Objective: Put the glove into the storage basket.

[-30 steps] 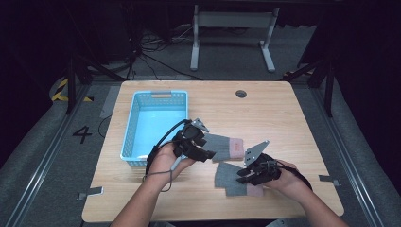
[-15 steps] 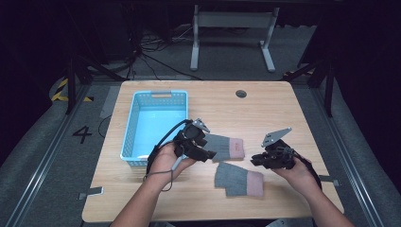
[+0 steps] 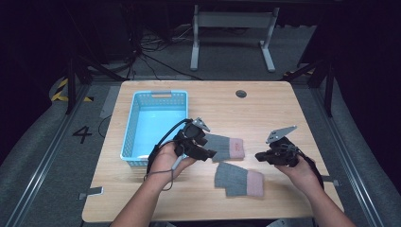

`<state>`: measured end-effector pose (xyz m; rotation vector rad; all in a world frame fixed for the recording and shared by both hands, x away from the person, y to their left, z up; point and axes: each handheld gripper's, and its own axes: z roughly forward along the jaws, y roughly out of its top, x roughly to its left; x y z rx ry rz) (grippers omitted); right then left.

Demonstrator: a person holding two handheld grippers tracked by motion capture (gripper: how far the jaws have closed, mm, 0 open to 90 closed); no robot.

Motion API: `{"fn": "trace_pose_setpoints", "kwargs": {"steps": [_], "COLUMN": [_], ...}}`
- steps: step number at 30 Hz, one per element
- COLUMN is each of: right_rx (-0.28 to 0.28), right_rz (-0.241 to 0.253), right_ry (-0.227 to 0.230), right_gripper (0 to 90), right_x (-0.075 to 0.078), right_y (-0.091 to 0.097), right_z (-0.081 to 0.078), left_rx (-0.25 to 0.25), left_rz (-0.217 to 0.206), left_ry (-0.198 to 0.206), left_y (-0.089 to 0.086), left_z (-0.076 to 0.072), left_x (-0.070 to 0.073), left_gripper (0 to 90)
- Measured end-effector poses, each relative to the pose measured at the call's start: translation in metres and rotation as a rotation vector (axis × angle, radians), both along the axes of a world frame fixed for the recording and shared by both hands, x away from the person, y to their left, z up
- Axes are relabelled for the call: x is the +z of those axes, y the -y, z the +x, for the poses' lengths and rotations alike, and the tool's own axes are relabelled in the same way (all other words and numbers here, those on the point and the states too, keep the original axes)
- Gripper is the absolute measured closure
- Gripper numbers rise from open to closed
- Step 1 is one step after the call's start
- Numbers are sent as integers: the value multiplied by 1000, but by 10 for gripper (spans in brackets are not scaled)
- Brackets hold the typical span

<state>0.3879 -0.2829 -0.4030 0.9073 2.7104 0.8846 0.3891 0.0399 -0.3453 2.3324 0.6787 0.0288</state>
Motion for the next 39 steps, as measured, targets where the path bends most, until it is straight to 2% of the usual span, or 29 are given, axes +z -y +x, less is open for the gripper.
{"fn": "trace_pose_setpoints", "kwargs": {"steps": [3,10,13,22,28,31,39], "right_rx": [-30,-19,-7,34,54,87,121], "right_rz": [17,49,45,24,12,11,-16], "right_ry": [15,20,25,16,-8,-25,-50], "right_gripper": [826,755,732,660,627,596,568], "right_x": [2,7,10,15,13,8,-5], "right_y": [3,-8,-12,-34,-47,-61,-82], "right_z": [5,18,23,49,63,72,82], "left_rx": [7,29,36,46,51,50,51], "left_rz": [-1,-5,-12,-26,-29,-27,-28], "left_ry": [3,2,9,14,10,9,3], "left_y": [-2,-6,-9,-16,-17,-18,-21], "left_z": [-1,-3,-4,-5,-5,-4,-4], "left_x": [0,1,2,6,6,5,5], "left_gripper": [446,445,446,445,444,444,444]}}
